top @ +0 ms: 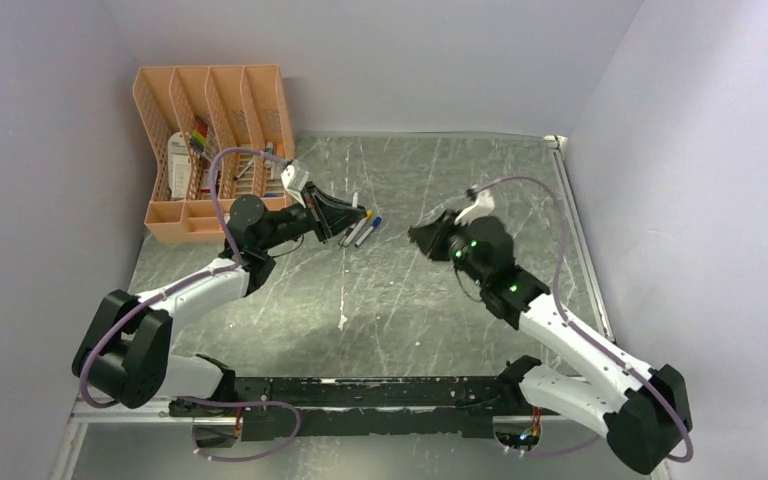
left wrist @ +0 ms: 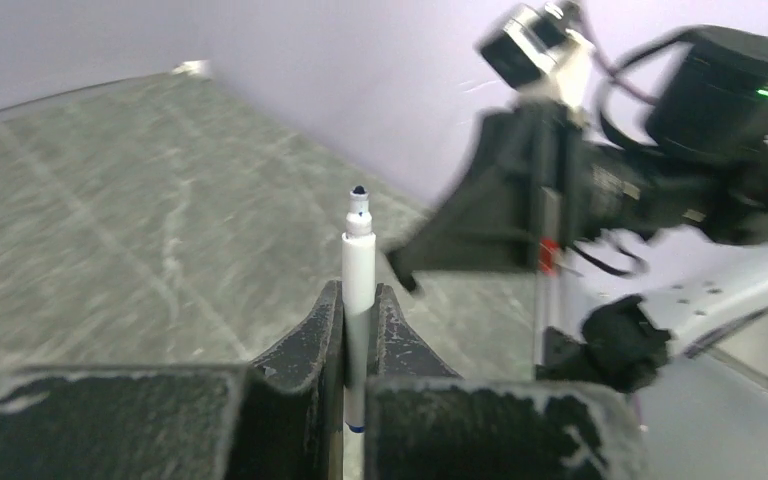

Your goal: Insert the pens into the pen caps

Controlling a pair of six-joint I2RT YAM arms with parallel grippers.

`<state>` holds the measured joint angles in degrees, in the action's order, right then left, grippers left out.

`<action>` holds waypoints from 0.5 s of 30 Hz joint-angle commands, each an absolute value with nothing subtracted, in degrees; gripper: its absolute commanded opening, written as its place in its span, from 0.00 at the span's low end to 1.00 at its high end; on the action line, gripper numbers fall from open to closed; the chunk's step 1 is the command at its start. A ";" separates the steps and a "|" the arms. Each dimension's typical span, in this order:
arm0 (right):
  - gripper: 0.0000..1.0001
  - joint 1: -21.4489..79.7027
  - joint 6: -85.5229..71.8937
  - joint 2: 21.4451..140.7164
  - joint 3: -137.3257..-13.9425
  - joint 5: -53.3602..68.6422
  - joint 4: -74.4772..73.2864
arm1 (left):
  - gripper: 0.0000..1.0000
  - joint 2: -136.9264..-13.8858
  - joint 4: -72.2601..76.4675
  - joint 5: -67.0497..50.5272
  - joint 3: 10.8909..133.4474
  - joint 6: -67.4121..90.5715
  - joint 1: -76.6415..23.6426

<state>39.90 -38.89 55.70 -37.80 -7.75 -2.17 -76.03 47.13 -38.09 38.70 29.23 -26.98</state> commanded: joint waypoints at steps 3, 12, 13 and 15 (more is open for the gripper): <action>0.00 24.99 -44.58 59.79 -36.99 15.40 26.54 | 0.07 -79.61 69.79 -45.12 38.18 44.85 -29.08; 0.00 21.18 -51.64 68.95 -38.60 23.10 49.68 | 0.07 -86.93 77.54 -41.45 37.59 52.72 -30.58; 0.00 21.25 -51.56 69.29 -38.60 23.60 51.37 | 0.07 -87.79 77.65 -41.03 37.81 53.14 -30.97; 0.00 21.27 -50.93 69.59 -38.71 25.26 53.60 | 0.07 -89.66 79.02 -40.79 38.52 54.75 -31.71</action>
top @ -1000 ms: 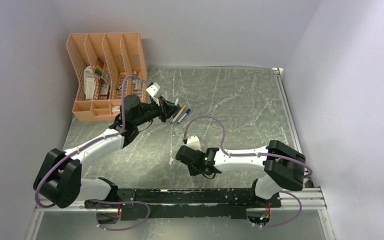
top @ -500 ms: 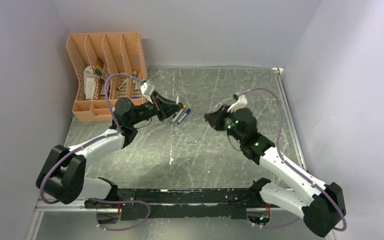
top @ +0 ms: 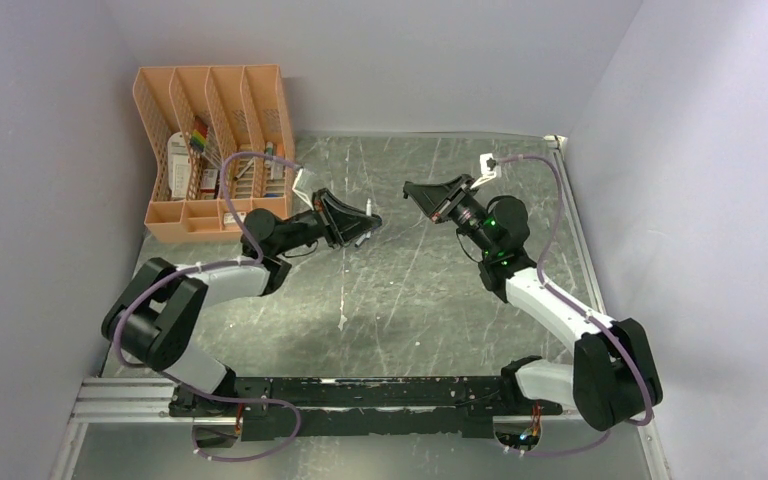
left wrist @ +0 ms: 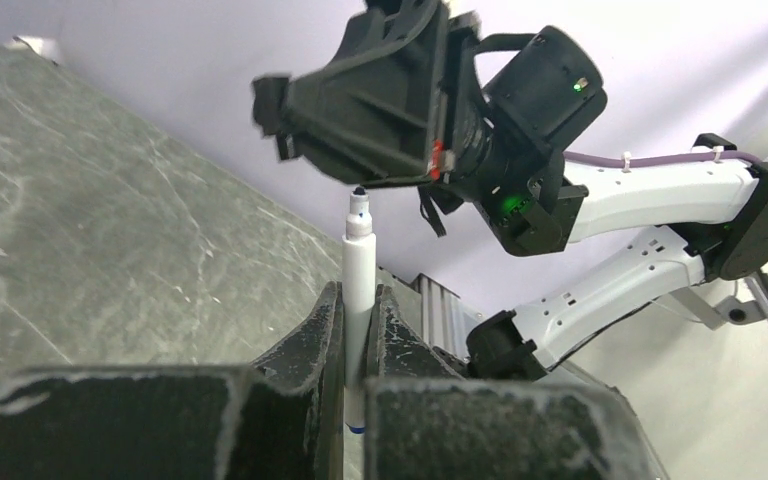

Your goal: Insert the pens into the pen caps

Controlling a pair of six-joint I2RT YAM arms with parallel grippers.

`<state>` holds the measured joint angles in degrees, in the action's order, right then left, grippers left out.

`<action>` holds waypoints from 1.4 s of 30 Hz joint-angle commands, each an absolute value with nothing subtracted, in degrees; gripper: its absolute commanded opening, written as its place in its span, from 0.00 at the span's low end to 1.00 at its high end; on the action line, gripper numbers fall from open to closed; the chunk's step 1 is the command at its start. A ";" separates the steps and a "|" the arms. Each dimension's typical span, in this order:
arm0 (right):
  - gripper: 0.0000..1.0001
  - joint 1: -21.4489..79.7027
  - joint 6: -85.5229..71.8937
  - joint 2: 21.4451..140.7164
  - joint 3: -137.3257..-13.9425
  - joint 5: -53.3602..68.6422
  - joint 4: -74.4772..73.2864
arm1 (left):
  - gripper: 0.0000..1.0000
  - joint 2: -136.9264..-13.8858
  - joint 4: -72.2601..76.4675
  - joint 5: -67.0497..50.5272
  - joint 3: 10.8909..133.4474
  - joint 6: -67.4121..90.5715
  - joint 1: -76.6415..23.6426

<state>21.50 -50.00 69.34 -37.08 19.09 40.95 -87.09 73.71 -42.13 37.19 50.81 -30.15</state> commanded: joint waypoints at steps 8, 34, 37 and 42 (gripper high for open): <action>0.00 22.90 -45.82 68.35 -41.05 27.57 50.07 | 0.07 -96.12 81.32 -42.11 42.88 58.34 -33.28; 0.00 24.18 -45.88 69.92 -39.78 28.55 50.80 | 0.07 -93.66 74.93 -42.35 45.79 53.15 -36.69; 0.00 24.24 -45.65 69.96 -39.90 28.56 50.78 | 0.07 -92.72 72.98 -41.77 45.49 51.59 -36.67; 0.00 24.25 -46.13 70.43 -39.95 29.08 51.46 | 0.07 -91.61 71.14 -41.31 45.35 50.39 -36.72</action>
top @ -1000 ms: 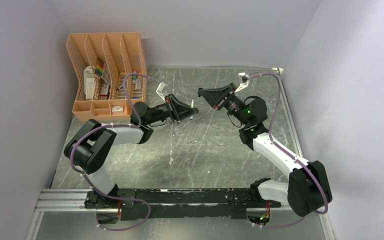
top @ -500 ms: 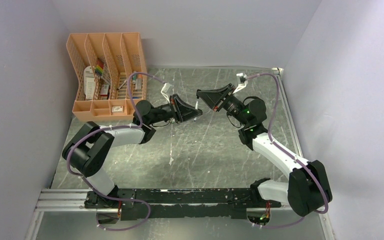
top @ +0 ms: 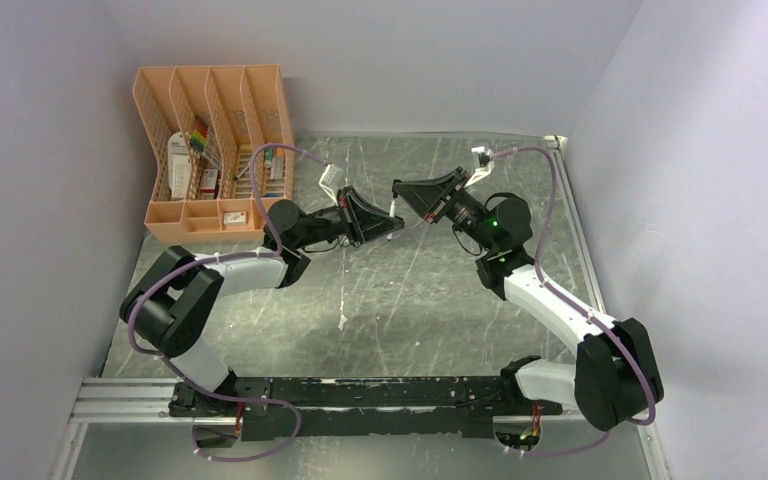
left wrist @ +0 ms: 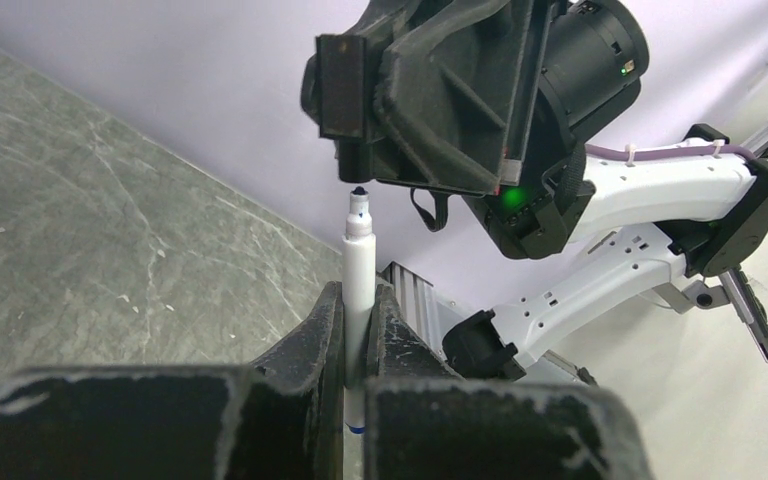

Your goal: Insert the pens into the pen caps

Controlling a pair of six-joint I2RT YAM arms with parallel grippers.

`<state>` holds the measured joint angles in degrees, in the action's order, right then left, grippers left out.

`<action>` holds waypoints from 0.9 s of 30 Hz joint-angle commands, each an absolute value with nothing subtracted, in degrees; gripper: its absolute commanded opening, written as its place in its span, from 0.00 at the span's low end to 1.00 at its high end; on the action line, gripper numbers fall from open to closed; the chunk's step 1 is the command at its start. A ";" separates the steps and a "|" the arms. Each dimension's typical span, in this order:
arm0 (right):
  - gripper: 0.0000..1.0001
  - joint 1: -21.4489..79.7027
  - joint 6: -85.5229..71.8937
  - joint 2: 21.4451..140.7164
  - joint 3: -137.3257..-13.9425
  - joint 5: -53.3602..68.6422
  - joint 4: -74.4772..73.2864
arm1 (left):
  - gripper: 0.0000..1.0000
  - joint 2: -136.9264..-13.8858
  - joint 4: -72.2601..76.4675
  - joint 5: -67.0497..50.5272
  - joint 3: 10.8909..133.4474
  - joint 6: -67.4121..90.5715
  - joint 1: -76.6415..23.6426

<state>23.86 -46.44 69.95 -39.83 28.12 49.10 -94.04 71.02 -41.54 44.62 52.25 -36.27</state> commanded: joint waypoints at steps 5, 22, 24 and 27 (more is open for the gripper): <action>0.00 24.28 -46.76 70.94 -39.32 29.44 52.68 | 0.07 -91.45 70.98 -41.74 45.83 50.54 -36.72; 0.00 24.34 -46.81 70.85 -39.14 29.77 52.30 | 0.07 -91.46 69.52 -41.07 46.11 49.60 -36.72; 0.00 24.29 -47.34 70.84 -38.53 29.86 53.16 | 0.07 -91.03 69.09 -40.75 46.12 49.14 -36.71; 0.00 24.35 -47.16 70.65 -37.96 29.88 52.63 | 0.07 -90.93 67.78 -40.55 46.59 48.42 -36.65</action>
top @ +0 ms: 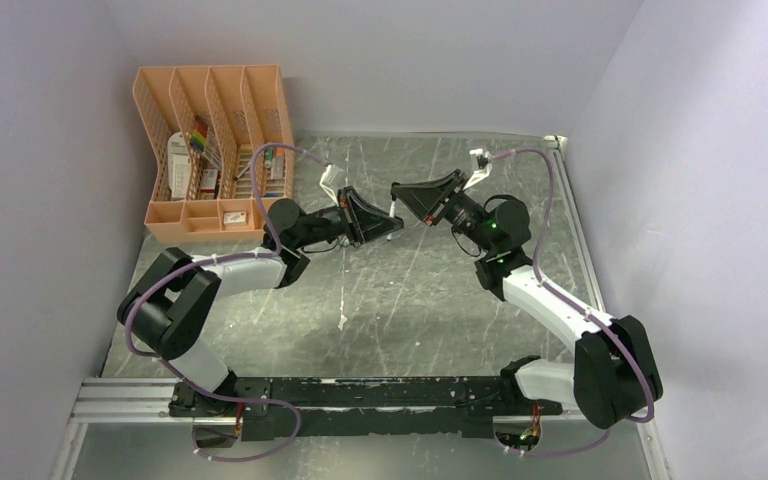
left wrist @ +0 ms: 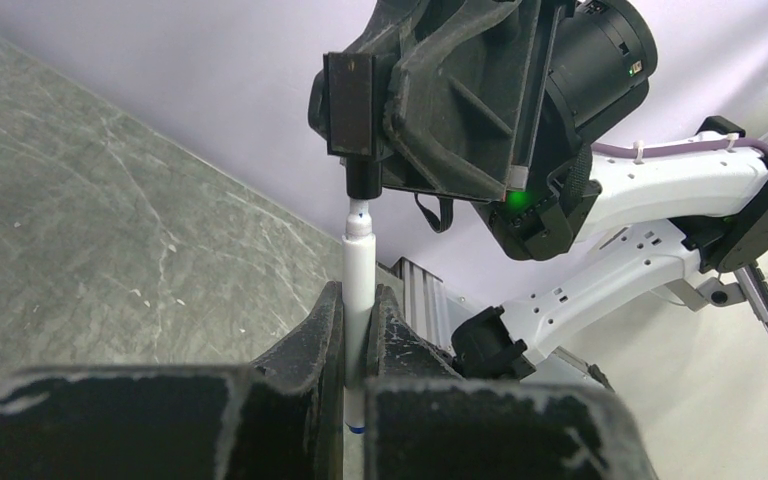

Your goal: Insert the pens into the pen caps

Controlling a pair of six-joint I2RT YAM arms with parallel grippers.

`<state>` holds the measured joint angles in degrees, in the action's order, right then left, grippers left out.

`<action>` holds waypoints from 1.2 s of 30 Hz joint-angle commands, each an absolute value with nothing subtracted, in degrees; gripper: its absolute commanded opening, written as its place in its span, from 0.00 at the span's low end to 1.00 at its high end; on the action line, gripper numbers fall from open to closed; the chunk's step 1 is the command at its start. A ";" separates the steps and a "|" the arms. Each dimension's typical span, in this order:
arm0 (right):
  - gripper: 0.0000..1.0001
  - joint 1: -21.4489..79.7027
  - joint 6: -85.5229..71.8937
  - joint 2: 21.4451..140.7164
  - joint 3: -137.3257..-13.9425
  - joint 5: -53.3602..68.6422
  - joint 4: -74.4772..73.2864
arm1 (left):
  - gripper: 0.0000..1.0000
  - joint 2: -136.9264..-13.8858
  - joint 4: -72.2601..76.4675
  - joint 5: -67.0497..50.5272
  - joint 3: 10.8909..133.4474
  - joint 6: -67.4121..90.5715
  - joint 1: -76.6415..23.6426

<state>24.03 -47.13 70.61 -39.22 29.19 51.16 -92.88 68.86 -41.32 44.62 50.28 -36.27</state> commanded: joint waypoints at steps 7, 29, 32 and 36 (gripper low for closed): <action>0.00 24.37 -46.29 69.37 -36.64 29.51 50.82 | 0.07 -90.40 65.83 -40.17 47.88 46.96 -36.64; 0.00 26.13 -46.76 67.24 -30.26 30.55 47.94 | 0.07 -90.30 65.03 -38.07 54.22 43.16 -36.30; 0.00 26.43 -46.46 66.54 -29.00 30.51 47.05 | 0.07 -90.75 65.15 -38.44 55.42 43.39 -36.11; 0.00 26.75 -46.60 66.32 -27.56 30.41 47.03 | 0.07 -91.61 65.30 -38.81 56.93 43.72 -36.02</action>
<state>24.45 -47.09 65.69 -31.42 23.31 54.85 -92.16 57.04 -44.01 50.57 44.73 -36.86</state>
